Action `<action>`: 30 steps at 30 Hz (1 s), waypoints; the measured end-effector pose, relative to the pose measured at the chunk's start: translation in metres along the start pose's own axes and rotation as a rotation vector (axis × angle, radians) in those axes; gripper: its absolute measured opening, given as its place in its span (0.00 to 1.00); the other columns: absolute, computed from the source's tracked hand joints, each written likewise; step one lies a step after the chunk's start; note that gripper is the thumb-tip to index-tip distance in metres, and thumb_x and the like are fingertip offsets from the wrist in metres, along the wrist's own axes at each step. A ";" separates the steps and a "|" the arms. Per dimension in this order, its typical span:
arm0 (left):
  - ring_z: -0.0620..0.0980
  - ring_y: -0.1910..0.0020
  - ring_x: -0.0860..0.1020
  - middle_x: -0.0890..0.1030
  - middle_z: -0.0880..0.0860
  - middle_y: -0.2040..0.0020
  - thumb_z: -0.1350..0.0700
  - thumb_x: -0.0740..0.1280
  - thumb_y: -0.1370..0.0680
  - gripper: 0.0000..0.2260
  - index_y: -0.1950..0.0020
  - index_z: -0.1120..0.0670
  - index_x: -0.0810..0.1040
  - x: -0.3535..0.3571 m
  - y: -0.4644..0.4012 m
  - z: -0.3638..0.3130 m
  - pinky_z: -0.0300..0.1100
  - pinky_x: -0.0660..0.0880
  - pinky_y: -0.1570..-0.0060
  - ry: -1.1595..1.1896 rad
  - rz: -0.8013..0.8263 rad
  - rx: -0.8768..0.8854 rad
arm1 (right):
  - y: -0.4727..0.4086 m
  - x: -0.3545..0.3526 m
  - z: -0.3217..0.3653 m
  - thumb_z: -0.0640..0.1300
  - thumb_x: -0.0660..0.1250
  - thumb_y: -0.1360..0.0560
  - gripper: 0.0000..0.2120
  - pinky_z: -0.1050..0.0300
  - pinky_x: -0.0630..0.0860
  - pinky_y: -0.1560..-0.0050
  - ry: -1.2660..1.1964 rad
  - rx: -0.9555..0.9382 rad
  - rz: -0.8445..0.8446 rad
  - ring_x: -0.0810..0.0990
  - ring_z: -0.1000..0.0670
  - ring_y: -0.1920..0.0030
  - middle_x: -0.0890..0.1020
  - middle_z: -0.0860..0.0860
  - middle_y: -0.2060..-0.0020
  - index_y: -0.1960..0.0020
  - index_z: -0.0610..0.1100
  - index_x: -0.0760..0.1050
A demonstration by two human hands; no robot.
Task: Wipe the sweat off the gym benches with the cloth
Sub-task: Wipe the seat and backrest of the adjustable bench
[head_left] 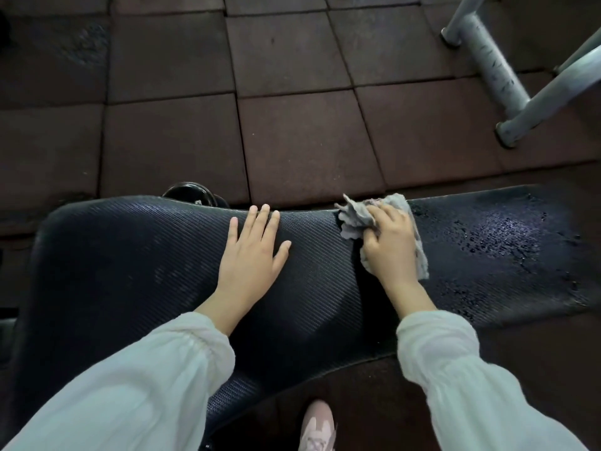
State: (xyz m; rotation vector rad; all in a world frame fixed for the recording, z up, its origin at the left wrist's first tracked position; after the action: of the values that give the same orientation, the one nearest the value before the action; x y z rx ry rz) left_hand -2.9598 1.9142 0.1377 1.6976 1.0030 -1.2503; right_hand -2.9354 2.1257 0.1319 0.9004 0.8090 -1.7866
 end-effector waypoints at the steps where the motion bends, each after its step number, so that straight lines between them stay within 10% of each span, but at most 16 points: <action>1: 0.55 0.26 0.59 0.64 0.57 0.27 0.43 0.47 0.22 0.28 0.27 0.59 0.63 0.000 0.000 0.001 0.54 0.51 0.29 0.000 0.001 -0.005 | -0.009 0.005 0.007 0.37 0.59 0.35 0.19 0.52 0.63 0.40 -0.012 0.016 0.014 0.76 0.38 0.45 0.81 0.40 0.47 0.48 0.36 0.79; 9: 0.56 0.27 0.59 0.63 0.57 0.27 0.42 0.43 0.26 0.33 0.28 0.59 0.63 0.004 -0.001 -0.001 0.54 0.51 0.29 -0.011 -0.013 -0.017 | 0.032 0.001 0.029 0.39 0.58 0.34 0.19 0.54 0.66 0.40 -0.116 -0.430 0.307 0.74 0.47 0.43 0.80 0.45 0.46 0.47 0.40 0.79; 17: 0.56 0.26 0.55 0.61 0.56 0.26 0.49 0.53 0.20 0.23 0.27 0.57 0.62 0.003 0.001 -0.019 0.55 0.49 0.29 0.022 -0.061 -0.043 | 0.006 -0.013 -0.010 0.37 0.60 0.35 0.20 0.51 0.64 0.39 -0.044 0.014 0.071 0.74 0.38 0.43 0.79 0.39 0.46 0.45 0.36 0.79; 24: 0.61 0.34 0.70 0.74 0.59 0.34 0.51 0.50 0.23 0.24 0.34 0.60 0.73 0.012 0.010 -0.061 0.61 0.66 0.39 -0.018 -0.034 0.065 | 0.117 -0.030 0.000 0.39 0.57 0.35 0.21 0.56 0.65 0.39 -0.115 -0.240 0.160 0.71 0.49 0.41 0.78 0.47 0.43 0.45 0.42 0.78; 30: 0.59 0.29 0.63 0.68 0.58 0.29 0.50 0.45 0.22 0.26 0.30 0.59 0.68 0.017 0.011 -0.060 0.59 0.60 0.33 0.004 0.007 0.042 | 0.109 -0.050 -0.051 0.42 0.55 0.31 0.21 0.50 0.68 0.40 -0.057 0.020 -0.031 0.70 0.48 0.42 0.78 0.44 0.44 0.44 0.39 0.78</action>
State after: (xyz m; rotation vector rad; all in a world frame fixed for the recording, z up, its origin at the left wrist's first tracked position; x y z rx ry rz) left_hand -2.9252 1.9670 0.1350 1.7352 0.9789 -1.2726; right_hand -2.8086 2.1534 0.1334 0.8500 0.7737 -1.8414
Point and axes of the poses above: each hand's wrist, its own y-axis away from the middle knuckle, its own x-axis out of the palm, z = x × y, the point moved 1 cm from there along -y, towards the middle knuckle
